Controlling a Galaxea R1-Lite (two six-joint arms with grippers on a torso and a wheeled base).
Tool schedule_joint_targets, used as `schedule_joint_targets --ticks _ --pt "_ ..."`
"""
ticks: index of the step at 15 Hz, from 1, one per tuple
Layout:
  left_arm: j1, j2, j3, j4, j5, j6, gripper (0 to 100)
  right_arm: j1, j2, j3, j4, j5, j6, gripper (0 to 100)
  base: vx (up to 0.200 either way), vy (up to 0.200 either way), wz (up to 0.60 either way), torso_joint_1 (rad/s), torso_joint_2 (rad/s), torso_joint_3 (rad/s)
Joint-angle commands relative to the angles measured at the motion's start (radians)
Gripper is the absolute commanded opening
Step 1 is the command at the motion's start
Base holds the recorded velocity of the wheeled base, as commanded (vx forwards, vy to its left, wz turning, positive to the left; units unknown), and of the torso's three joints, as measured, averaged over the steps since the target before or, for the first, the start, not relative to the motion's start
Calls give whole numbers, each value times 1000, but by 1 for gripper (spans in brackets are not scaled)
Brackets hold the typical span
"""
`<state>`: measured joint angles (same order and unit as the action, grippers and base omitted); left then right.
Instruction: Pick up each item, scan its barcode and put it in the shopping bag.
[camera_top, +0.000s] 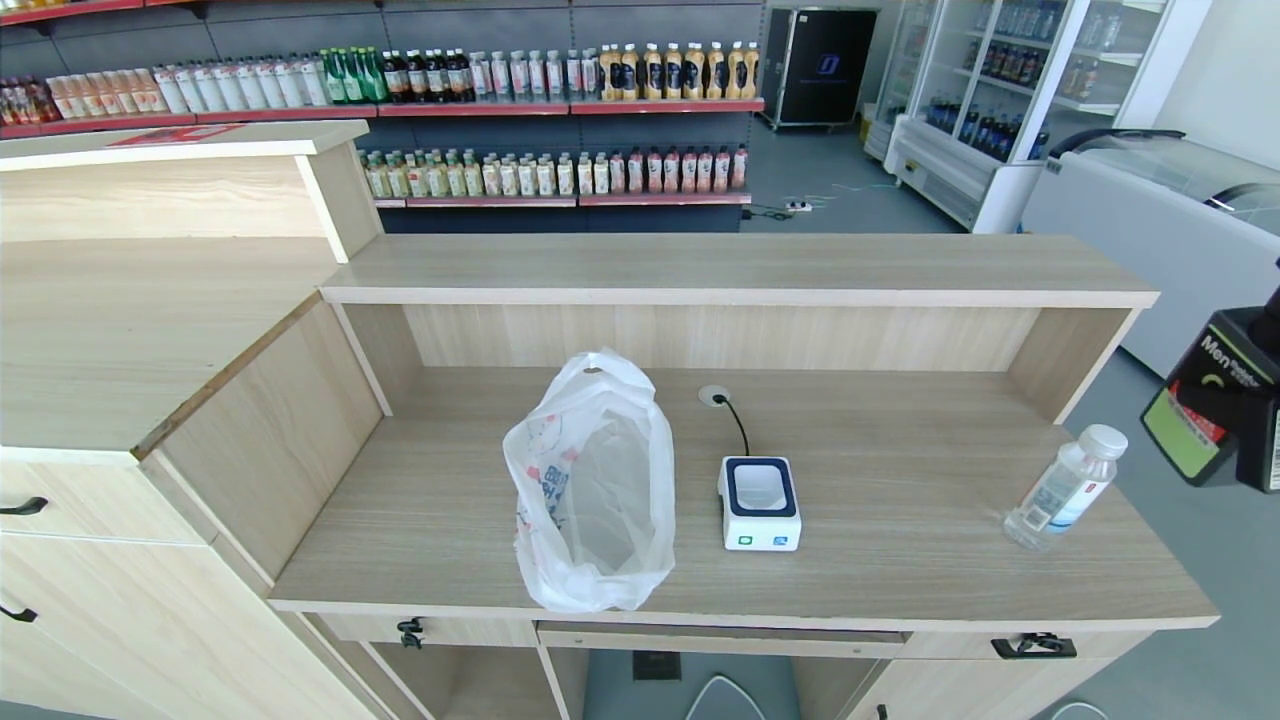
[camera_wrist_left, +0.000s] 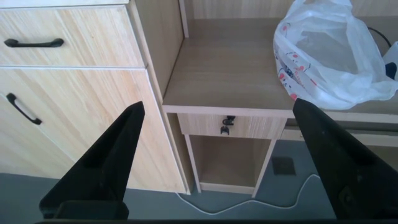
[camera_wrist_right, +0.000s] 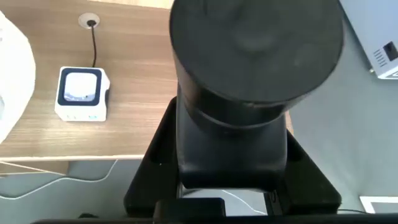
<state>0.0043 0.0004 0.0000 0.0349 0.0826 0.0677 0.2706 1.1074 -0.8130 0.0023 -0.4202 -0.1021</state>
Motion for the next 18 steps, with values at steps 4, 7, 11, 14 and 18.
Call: schedule_joint_targets --ticks 4,7,11,14,18 --pt "0 0 0 0 0 0 100 -166 158 -120 36 293 55 0 0 0 600 4 4 0" --pt "0 0 0 0 0 0 100 -301 224 -110 91 630 47 0 0 0 400 3 0 0" --pt "0 0 0 0 0 0 100 -511 353 -114 87 1101 -77 0 0 0 0 0 0 0" --pt "0 0 0 0 0 0 100 -643 474 -129 90 1347 -102 0 0 0 0 0 0 0" --pt "0 0 0 0 0 0 100 -712 581 -127 87 1433 -174 0 0 0 0 0 0 0"
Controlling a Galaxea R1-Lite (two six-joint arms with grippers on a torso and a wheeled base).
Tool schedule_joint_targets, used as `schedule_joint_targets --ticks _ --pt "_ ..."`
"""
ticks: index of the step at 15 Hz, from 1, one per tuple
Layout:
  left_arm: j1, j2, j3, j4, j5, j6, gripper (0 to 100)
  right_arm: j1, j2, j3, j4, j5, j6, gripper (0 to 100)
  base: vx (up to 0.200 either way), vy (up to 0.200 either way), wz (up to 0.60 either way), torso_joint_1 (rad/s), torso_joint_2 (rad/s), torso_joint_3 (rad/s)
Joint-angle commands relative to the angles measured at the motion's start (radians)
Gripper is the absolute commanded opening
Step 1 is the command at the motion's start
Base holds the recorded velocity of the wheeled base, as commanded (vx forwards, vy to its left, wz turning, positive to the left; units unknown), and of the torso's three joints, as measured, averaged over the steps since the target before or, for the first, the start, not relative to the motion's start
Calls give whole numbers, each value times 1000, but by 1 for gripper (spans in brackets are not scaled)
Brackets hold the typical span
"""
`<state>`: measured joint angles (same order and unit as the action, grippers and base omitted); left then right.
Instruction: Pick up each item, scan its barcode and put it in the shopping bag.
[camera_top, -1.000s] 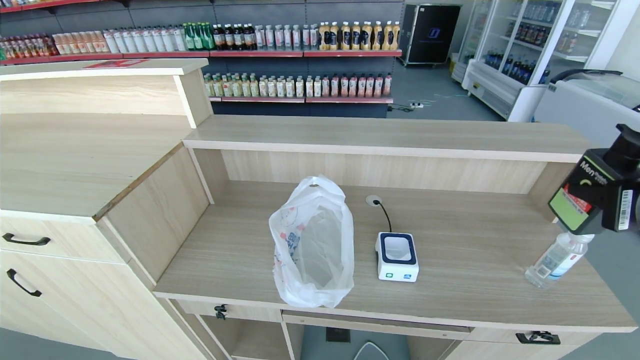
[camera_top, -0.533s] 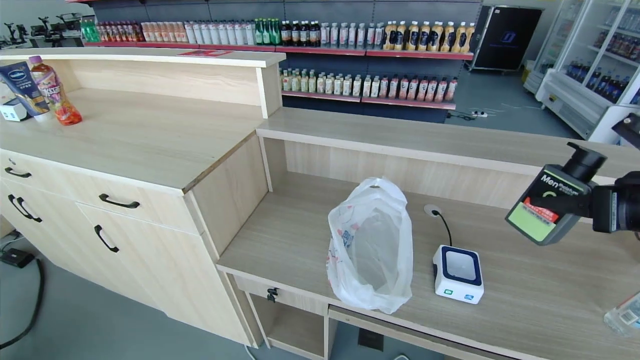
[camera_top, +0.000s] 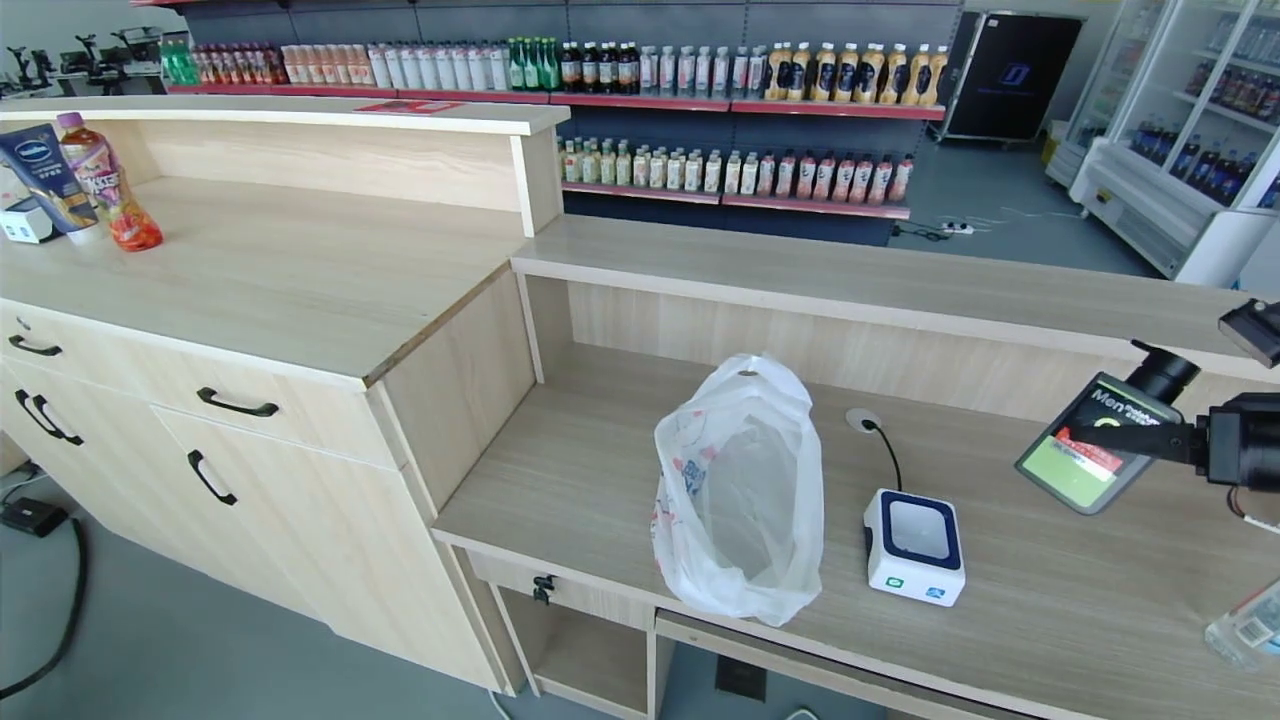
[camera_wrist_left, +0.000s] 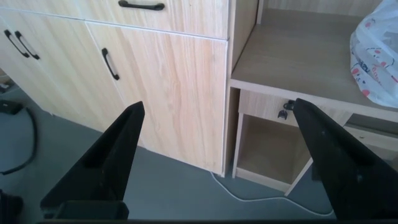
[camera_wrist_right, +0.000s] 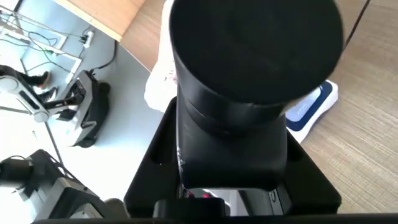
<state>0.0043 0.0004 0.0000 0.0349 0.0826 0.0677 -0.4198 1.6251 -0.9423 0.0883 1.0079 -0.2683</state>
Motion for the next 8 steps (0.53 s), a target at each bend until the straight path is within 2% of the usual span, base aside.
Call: schedule_joint_targets --ticks 1,8 --pt "0 0 0 0 0 0 100 -42 93 8 4 8 -77 0 0 0 0 0 0 0" --pt "0 0 0 0 0 0 100 -128 153 46 8 17 -218 0 0 0 0 0 0 0"
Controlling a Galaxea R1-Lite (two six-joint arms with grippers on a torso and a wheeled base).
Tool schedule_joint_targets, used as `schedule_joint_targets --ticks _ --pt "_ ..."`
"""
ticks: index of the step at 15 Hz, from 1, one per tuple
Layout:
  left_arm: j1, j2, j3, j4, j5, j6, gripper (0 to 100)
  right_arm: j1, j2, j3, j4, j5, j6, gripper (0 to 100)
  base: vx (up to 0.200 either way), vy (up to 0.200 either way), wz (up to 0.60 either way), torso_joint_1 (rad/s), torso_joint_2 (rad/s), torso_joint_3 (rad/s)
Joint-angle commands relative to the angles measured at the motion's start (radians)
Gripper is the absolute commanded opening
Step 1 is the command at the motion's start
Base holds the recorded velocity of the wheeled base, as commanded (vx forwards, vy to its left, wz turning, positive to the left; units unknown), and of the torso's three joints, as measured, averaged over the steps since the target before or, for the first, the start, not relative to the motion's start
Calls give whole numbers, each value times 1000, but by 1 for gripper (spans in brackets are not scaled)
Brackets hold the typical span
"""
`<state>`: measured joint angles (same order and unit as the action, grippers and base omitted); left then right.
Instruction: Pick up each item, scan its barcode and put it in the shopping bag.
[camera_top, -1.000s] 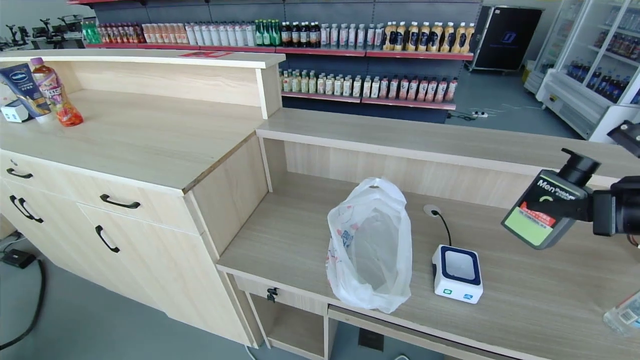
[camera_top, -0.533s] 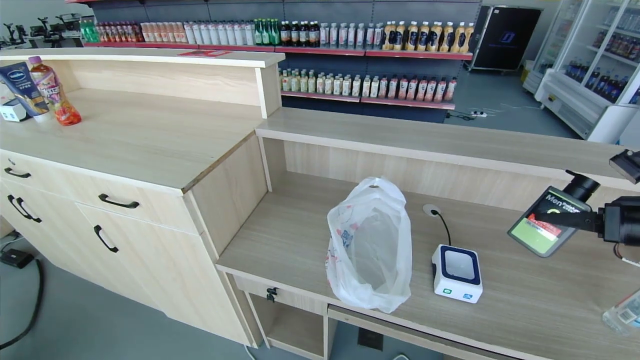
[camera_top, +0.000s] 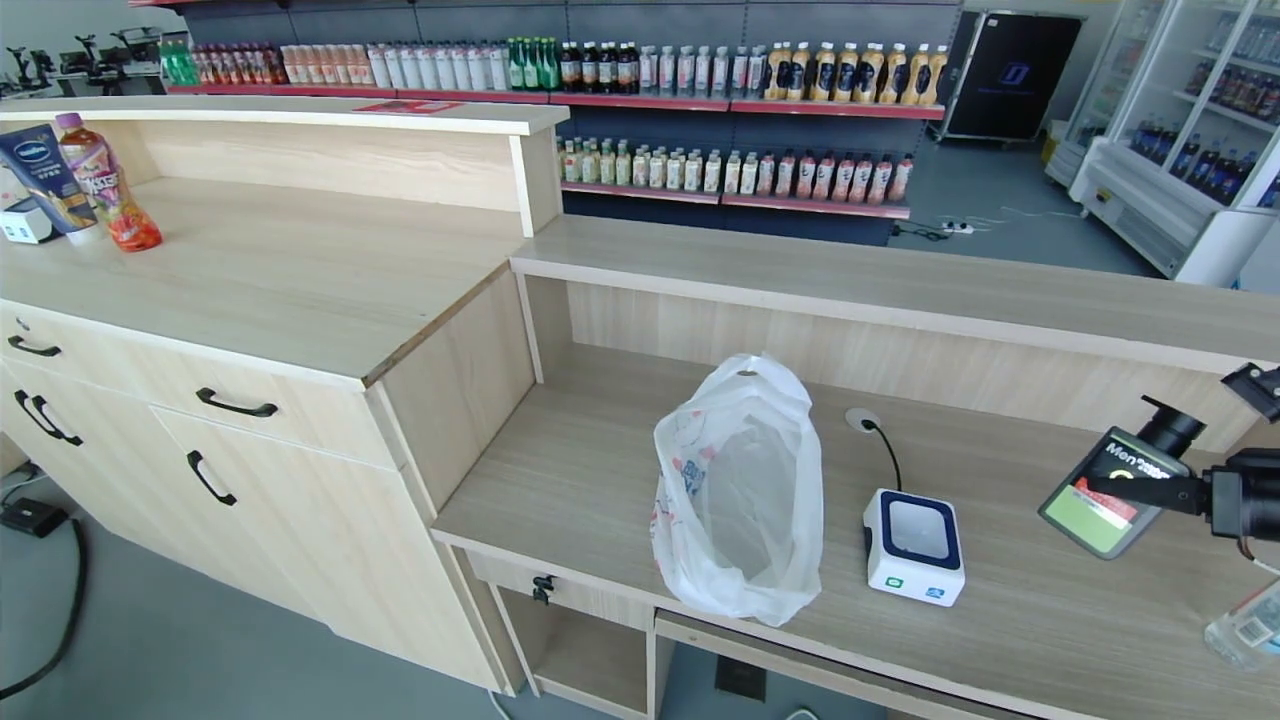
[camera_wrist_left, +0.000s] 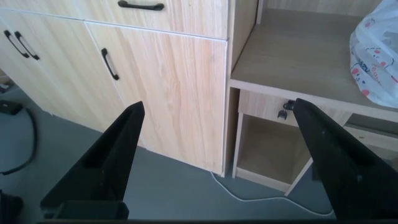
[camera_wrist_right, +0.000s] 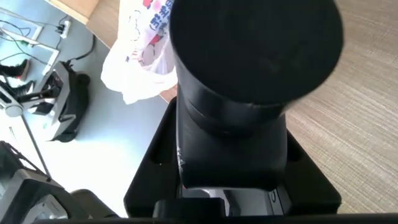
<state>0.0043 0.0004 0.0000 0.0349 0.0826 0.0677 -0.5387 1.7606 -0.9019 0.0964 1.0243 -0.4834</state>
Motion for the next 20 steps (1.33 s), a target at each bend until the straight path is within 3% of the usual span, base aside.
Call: schedule_joint_targets --ticks 1,20 --pt "0 0 0 0 0 0 100 -14 43 9 0 2 -75 0 0 0 0 0 0 0" --pt "0 0 0 0 0 0 100 88 174 -29 -9 62 -161 0 0 0 0 0 0 0"
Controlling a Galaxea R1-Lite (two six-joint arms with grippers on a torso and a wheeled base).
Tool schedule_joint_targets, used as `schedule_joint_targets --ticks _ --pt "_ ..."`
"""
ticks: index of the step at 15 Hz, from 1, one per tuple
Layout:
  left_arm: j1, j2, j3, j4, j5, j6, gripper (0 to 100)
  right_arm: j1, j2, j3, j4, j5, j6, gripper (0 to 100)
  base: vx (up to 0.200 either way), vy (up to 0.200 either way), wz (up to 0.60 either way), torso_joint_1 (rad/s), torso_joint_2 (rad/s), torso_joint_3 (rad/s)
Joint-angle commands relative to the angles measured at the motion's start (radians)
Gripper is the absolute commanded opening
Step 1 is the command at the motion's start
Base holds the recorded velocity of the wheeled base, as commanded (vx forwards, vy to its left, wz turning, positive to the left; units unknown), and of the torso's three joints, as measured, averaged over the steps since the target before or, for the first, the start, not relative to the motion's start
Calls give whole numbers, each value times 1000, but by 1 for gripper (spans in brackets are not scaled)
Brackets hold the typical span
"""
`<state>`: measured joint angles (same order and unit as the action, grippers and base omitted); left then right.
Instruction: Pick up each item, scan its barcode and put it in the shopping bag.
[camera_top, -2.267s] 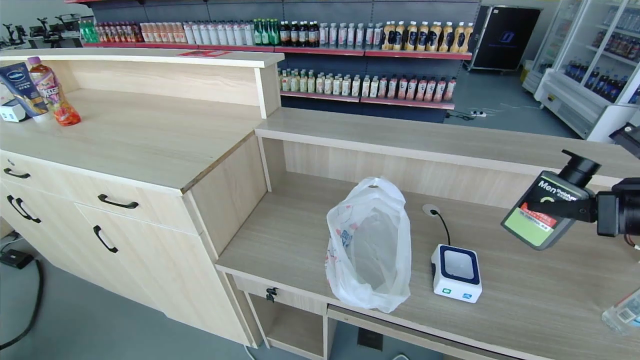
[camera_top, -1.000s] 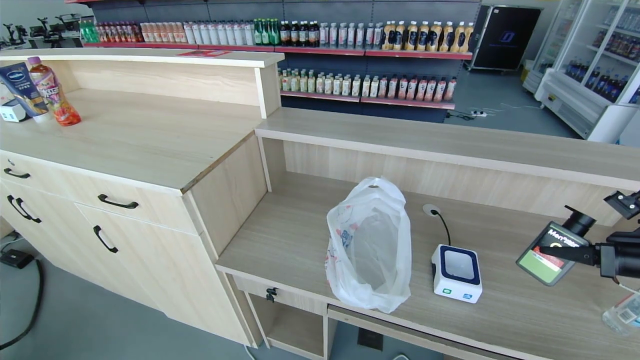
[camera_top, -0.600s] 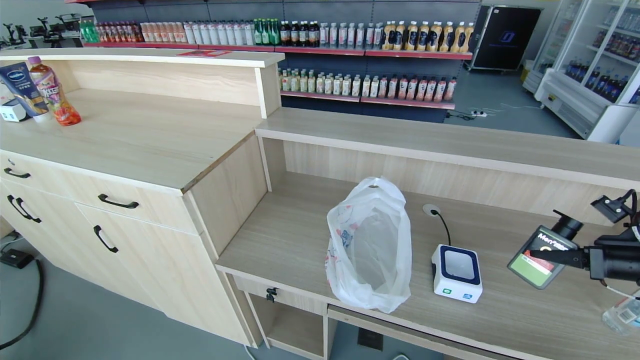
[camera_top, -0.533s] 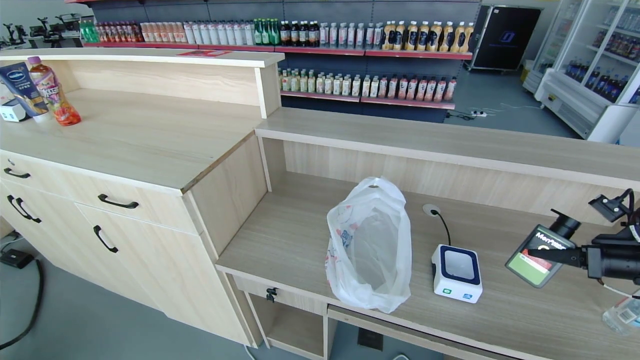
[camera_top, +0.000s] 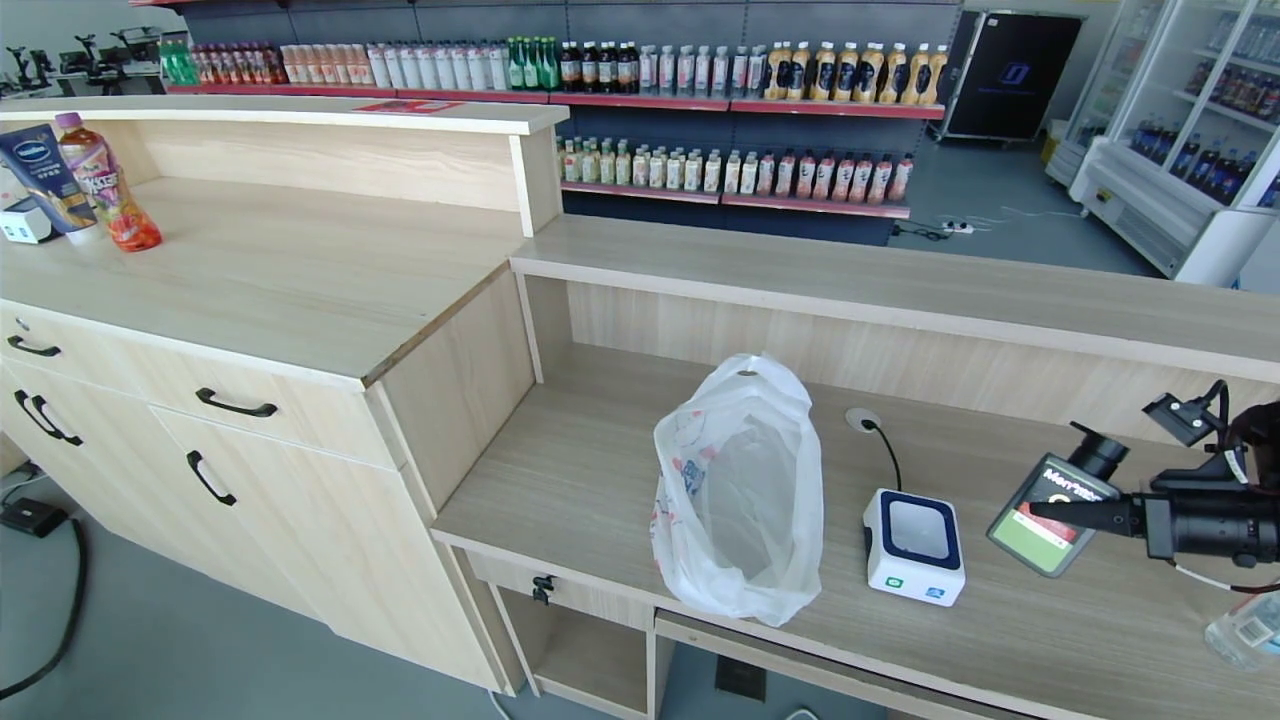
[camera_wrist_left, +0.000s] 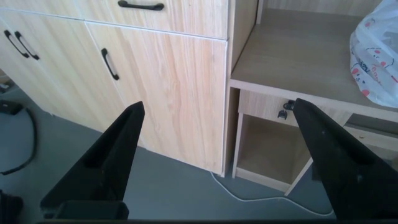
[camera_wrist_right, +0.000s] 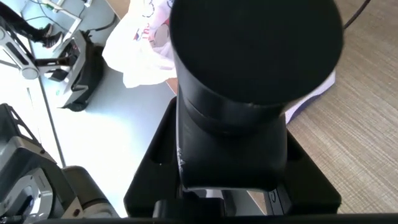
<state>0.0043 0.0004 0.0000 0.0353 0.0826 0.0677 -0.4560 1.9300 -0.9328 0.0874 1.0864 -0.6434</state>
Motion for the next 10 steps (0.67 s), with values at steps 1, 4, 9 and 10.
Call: schedule_joint_targets --ticks 1,4,9,10 --pt "0 0 0 0 0 0 100 5 7 2 0 0 -1 0 0 0 0 0 0 0" --pt "0 0 0 0 0 0 100 3 12 3 0 -2 -1 0 0 0 0 0 0 0" --pt "0 0 0 0 0 0 100 -23 -9 5 -14 -23 -2 0 0 0 0 0 0 0" --pt "0 0 0 0 0 0 100 -29 -13 6 -14 -28 -7 0 0 0 0 0 0 0"
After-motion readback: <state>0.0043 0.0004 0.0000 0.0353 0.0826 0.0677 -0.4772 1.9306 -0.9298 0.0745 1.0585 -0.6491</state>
